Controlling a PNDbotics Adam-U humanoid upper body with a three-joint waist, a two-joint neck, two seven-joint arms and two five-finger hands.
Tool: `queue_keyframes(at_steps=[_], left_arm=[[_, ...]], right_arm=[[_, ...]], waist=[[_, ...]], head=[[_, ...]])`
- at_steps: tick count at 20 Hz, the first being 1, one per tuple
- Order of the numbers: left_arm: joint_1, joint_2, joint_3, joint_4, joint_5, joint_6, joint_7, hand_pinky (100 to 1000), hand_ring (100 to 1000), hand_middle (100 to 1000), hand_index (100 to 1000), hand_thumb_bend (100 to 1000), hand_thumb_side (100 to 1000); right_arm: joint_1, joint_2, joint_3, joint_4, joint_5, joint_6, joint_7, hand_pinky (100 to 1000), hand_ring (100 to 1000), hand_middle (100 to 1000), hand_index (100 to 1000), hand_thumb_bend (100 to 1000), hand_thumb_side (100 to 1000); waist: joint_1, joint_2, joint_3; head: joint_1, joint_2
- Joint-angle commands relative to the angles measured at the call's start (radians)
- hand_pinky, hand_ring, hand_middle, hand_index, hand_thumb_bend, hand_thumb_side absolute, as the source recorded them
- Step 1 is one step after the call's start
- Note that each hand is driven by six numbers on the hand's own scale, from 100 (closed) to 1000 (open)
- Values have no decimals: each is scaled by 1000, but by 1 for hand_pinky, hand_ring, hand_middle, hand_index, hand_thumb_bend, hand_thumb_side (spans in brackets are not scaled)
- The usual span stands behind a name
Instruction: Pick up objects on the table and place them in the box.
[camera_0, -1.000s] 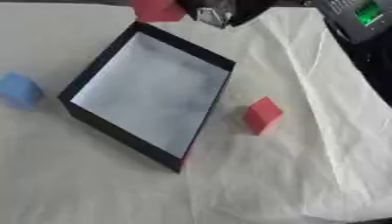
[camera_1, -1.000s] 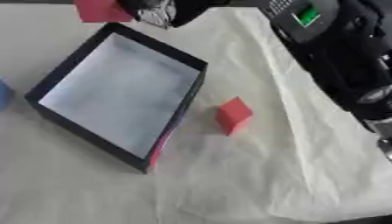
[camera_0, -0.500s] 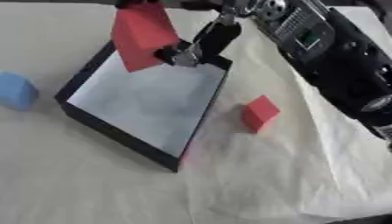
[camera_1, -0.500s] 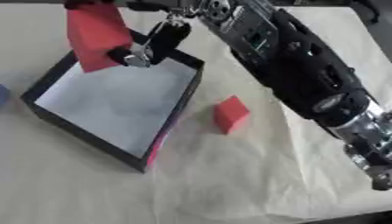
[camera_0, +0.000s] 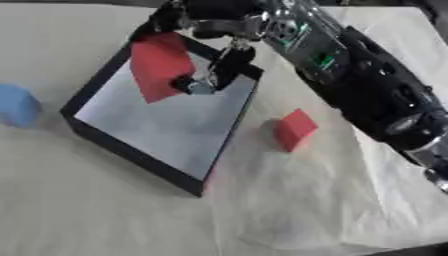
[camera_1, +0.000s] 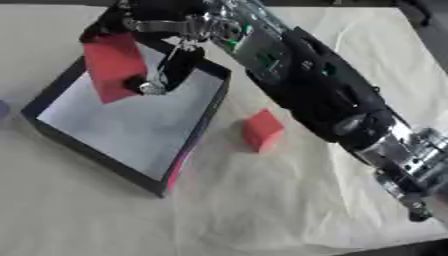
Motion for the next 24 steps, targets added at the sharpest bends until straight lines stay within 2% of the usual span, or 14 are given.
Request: queue_keyframes(at_steps=[1,9,11,13,15,17,18,19,20,21,22,23,24], left_arm=[[-8,40,2,-24,10,-7,-3,850,869,775,748,100,656],[-13,36,-5,-41,15,-3,-10,850,870,775,748,100,657],[-12,36,-5,-42,15,-2,-11,850,870,775,748,100,657],[-12,35,-5,-43,15,-2,-11,850,871,776,748,100,657],[-11,35,-4,-43,15,-1,-11,850,871,776,748,100,657],[-10,35,-3,-43,14,-1,-11,850,871,776,748,100,657],[-10,35,-3,-43,14,-1,-10,850,871,776,748,100,659],[-7,35,-4,-42,13,0,-11,851,872,776,748,100,661],[-6,35,-4,-41,12,0,-12,851,872,777,749,100,662],[-5,34,-4,-41,11,0,-13,851,873,777,749,100,663],[-4,34,-4,-40,11,0,-13,851,873,777,749,100,662],[-4,35,-4,-40,11,0,-13,852,873,777,750,100,661],[-4,35,-3,-40,11,0,-13,852,873,777,750,100,661]], right_arm=[[1,13,-2,52,64,-28,-5,784,380,405,601,100,281],[25,55,-2,152,161,-78,-30,807,426,447,640,100,289],[30,60,0,165,177,-88,-30,825,463,481,672,100,296],[34,63,3,173,193,-102,-19,859,539,555,739,100,302],[39,62,5,178,208,-120,2,896,674,677,835,100,307],[41,62,2,180,216,-132,18,896,674,677,835,100,307],[41,62,0,180,218,-136,21,953,854,802,966,100,359],[40,57,-7,173,218,-142,21,974,862,806,981,123,380],[41,54,-12,167,214,-147,23,999,881,825,997,142,458],[40,50,-18,162,208,-149,22,1000,901,844,1000,133,515],[40,47,-22,158,201,-150,21,1000,901,844,1000,136,513],[39,44,-25,156,197,-146,21,1000,935,878,1000,100,595],[39,41,-26,154,193,-140,19,1000,942,887,1000,100,583]], waist=[[6,-18,4],[4,-13,12],[4,-13,13],[3,-13,13],[3,-13,13],[3,-13,13],[3,-13,13],[4,-13,11],[4,-13,10],[5,-13,9],[5,-14,8],[6,-14,7],[6,-14,7]], head=[[-9,-1],[-15,-1],[-16,-1],[-16,-1],[-16,-1],[-15,-1],[-15,-1],[-13,-1],[-13,-1],[-12,-1],[-12,-1],[-12,-1],[-12,-1]])
